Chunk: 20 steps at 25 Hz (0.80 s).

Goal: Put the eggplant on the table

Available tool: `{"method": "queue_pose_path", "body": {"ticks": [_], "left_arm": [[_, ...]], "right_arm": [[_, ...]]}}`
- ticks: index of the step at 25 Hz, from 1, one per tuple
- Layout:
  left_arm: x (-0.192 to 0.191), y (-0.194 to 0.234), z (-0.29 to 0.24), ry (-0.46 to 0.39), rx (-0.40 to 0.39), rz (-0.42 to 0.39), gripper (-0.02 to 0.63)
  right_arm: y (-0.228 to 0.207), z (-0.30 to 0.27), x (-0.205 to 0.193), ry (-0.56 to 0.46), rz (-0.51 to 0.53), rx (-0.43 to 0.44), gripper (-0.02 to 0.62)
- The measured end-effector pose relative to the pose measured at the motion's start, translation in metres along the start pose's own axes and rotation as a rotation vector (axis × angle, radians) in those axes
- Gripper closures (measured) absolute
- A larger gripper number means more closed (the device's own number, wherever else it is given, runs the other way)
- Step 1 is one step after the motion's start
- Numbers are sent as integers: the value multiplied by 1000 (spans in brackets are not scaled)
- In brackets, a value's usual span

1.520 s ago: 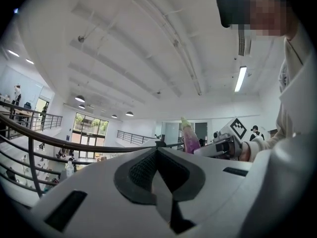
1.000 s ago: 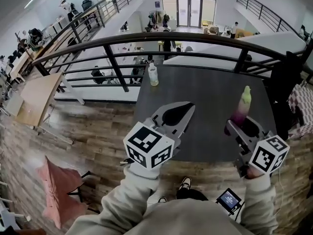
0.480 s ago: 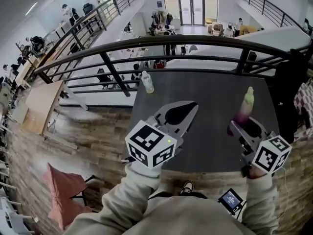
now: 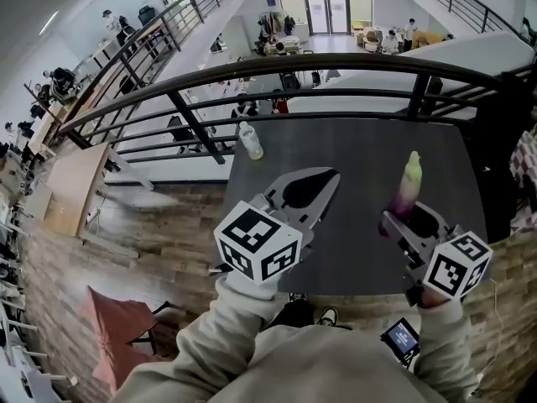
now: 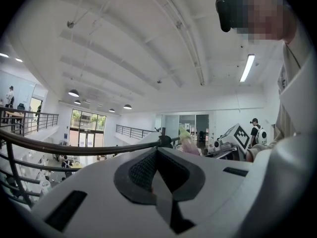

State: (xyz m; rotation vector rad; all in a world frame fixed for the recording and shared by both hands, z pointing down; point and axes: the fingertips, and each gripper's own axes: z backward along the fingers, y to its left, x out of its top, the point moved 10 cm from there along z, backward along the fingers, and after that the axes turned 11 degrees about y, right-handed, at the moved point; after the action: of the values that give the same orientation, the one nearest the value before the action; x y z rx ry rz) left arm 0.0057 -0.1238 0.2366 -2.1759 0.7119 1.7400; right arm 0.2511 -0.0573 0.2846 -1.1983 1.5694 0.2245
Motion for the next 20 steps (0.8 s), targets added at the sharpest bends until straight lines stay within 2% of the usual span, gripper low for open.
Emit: {"method": "queue_pose_path", "body": {"ticks": [3,8,14,20], "left_arm": [[13,9,-12,-18,-15,10,604],[29,15,-18,-36,-44,-17,604],[27,44,-26,-24,-40,-10,604],[30,94,-20,-40,-20,-15,604]], "right_arm": [[-2,4,9,12,10,-15,367],[-3,10,22,14,4,-55,367],[-12,-16,41,23,18,-53,367],[-11,-62,70,29,56,-50,367]]}}
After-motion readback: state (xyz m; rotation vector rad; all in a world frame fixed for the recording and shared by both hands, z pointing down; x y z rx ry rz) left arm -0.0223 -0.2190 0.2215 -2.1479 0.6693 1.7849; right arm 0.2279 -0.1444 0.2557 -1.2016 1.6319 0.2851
